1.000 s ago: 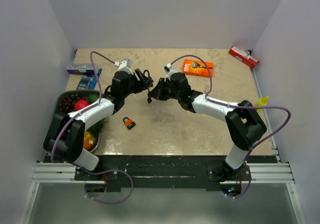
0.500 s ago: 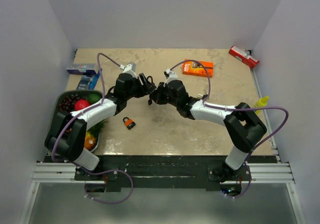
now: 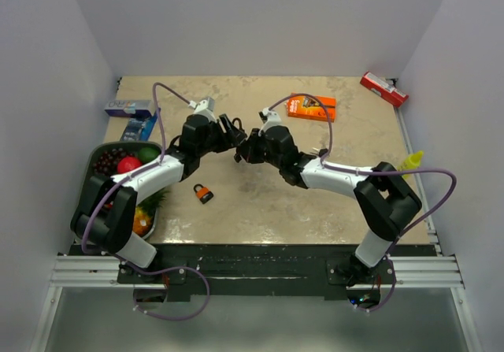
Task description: Unlock with the key
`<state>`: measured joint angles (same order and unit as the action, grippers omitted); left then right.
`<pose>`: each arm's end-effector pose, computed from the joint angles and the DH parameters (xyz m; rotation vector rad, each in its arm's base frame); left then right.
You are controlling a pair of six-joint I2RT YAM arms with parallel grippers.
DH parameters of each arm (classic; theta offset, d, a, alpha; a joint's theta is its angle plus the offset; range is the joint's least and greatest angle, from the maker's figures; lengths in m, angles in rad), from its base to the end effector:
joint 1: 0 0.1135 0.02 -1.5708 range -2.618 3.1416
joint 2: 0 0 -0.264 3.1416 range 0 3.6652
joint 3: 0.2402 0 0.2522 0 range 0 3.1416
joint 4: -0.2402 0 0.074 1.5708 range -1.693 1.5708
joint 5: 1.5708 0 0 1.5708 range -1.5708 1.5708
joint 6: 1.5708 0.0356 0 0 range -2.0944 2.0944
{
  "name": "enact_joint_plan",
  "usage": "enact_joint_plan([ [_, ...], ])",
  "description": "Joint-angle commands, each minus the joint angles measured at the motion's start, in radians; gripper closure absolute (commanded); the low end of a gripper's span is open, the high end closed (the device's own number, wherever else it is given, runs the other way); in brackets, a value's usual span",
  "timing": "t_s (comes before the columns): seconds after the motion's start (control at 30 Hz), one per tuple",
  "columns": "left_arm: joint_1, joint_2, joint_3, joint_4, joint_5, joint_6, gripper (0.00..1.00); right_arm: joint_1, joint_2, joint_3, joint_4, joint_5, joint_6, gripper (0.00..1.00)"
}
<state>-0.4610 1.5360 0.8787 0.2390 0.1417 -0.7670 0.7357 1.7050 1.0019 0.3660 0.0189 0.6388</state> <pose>0.3034 -0.1563 0.2308 -0.2250 2.0963 -0.9107 0.2854 0.2575 0.2263 -0.0841 2.0132 0.8918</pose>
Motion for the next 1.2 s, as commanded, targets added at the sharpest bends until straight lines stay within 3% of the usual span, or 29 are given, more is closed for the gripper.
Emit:
enact_joint_plan([
  [0.0,-0.054,-0.023,-0.014,-0.113,0.223,0.003,1.00,-0.079,-0.099,0.009,0.303,0.194,-0.004,1.00],
  [0.3,-0.056,-0.079,-0.020,0.002,0.300,0.035,1.00,-0.165,-0.186,-0.101,0.376,-0.003,0.093,1.00],
  [0.67,-0.057,-0.094,-0.023,0.085,0.401,0.043,1.00,-0.219,-0.283,-0.148,0.401,-0.094,0.156,1.00],
  [1.17,-0.077,-0.105,-0.011,0.100,0.440,0.060,1.00,-0.256,-0.278,-0.158,0.501,-0.189,0.206,1.00],
])
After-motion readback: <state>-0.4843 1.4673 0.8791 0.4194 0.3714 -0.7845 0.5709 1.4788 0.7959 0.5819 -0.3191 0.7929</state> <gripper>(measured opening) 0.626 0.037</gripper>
